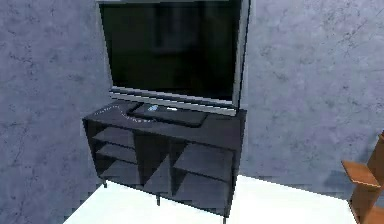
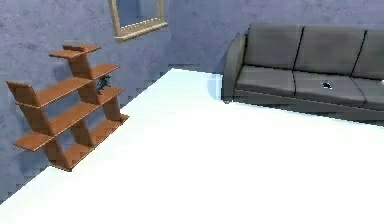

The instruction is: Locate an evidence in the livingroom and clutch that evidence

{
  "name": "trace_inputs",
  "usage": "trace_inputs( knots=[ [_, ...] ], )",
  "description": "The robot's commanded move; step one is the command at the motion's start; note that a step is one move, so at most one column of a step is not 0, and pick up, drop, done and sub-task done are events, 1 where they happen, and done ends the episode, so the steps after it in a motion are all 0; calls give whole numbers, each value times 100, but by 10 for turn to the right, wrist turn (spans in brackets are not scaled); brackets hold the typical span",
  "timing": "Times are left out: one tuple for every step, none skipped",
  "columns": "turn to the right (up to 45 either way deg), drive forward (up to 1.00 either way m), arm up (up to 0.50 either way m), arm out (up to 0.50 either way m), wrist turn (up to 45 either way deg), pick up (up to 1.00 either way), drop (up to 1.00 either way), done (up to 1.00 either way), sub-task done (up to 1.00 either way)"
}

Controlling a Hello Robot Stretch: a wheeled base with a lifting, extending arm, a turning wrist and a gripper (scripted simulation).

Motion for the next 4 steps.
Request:
trace_inputs(
  knots=[
    [450, 0, 0, 0, 0, 0, 0, 0, 0],
    [0, 20, 0, 0, 0, 0, 0, 0, 0],
    [-450, 0, 0, 0, 0, 0, 0, 0, 0],
    [-330, 0, 0, 0, 0, 0, 0, 0, 0]
  ],
)
